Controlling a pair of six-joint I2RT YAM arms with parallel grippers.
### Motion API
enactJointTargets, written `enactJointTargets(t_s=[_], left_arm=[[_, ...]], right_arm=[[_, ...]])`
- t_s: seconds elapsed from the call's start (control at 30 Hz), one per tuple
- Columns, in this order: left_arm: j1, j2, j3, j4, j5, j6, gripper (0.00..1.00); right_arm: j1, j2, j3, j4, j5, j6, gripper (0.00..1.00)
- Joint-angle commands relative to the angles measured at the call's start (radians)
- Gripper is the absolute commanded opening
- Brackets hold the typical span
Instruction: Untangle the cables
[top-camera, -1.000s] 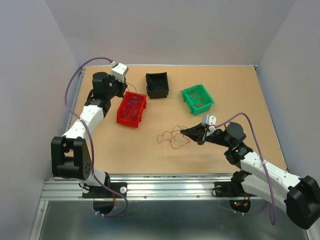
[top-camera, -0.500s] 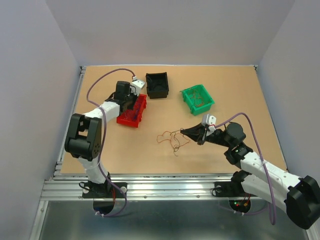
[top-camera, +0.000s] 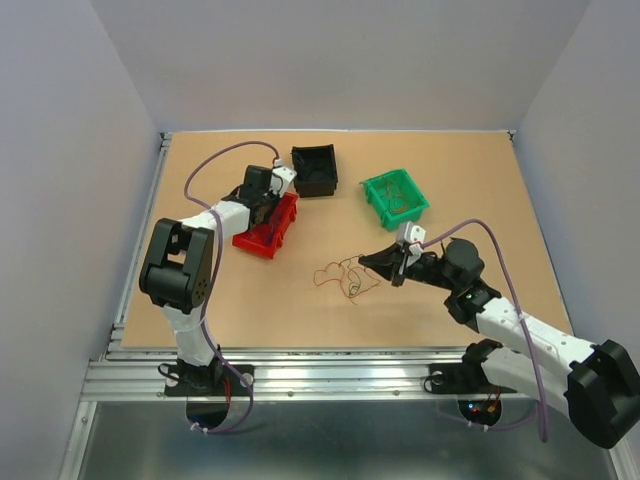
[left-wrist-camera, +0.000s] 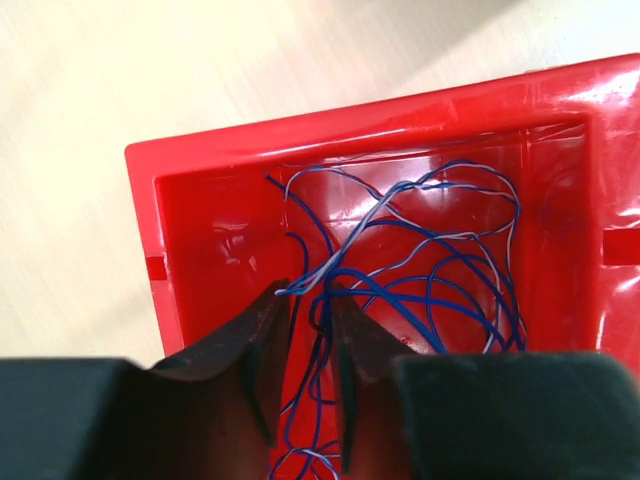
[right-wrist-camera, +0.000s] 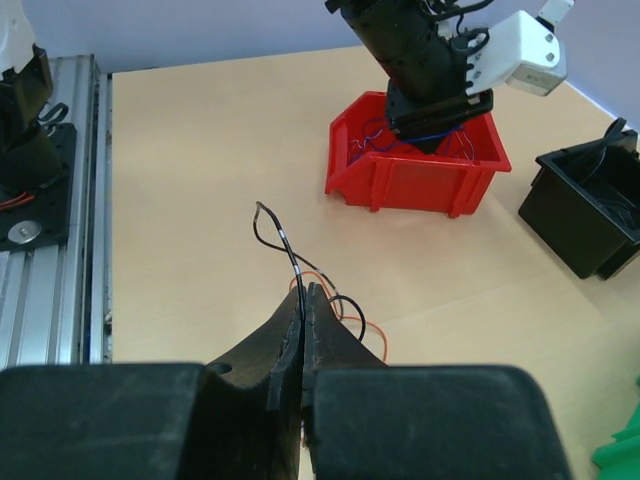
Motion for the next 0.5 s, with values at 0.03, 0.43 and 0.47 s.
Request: enactJointTargets(t_s=[0.03, 0.43, 0.47], left_arm=[[0.002, -0.148, 0.008, 0.010, -0.001, -0.002, 0.40], [0.002, -0.354, -0.029, -0.032, 0.068, -0.004, 0.60], [0.002, -0.371, -0.038, -0.032, 0.070, -0.002, 0.61]], right_arm=[[0.008, 0.035, 0.107, 0.007, 0.044, 0.014, 0.01], [0.006, 0.270, 0.481, 0.067, 0.145, 0.226, 0.00], [0.008, 0.337, 0.518, 0.064, 0.191, 0.248, 0.01]])
